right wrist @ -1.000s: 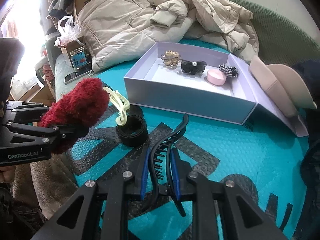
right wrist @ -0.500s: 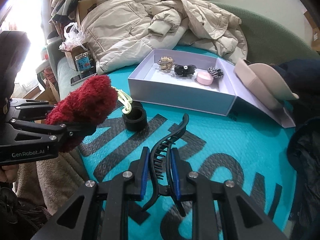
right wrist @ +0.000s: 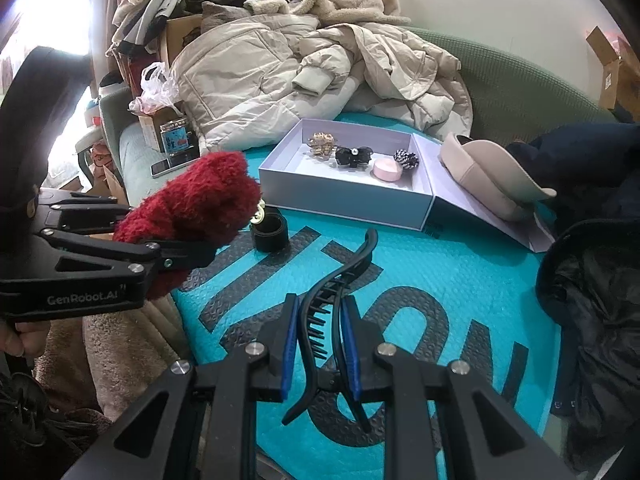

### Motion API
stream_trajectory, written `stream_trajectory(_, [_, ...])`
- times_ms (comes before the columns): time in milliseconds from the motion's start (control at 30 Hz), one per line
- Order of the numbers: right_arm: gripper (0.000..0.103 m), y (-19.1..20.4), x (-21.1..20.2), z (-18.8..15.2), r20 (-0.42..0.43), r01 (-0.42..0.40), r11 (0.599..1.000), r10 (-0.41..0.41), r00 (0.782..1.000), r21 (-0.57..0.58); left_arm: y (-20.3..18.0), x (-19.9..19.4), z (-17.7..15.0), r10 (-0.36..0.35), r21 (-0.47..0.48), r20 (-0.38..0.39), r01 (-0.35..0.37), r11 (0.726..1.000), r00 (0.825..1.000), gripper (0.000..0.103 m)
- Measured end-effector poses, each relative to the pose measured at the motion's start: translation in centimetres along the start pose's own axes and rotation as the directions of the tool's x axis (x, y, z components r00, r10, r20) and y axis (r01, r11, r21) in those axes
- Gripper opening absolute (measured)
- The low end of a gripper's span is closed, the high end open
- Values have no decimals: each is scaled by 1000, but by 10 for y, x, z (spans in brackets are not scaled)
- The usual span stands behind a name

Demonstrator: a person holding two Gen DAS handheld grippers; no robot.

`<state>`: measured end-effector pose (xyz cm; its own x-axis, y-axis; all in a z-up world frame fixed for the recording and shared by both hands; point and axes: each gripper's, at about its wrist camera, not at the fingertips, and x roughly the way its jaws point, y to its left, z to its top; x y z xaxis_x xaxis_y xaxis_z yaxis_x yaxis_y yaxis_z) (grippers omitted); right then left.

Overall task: Organize objects
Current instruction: 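Carry the red scrunchie with the left tool while the right tool carries the black clip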

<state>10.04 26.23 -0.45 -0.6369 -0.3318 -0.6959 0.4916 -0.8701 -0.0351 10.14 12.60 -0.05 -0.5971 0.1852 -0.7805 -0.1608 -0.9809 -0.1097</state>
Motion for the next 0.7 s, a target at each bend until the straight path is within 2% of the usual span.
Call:
stream_trajectory(333, [20, -7, 3, 19, 11, 0, 1000, 1, 1000, -7, 5, 5, 26, -7, 13, 3, 7, 1000, 1000, 32])
stream_trajectory(700, [20, -24, 40, 60, 12, -18, 999, 18, 1000, -30, 30, 39, 79, 5, 0, -2, -5, 1000, 1000, 32])
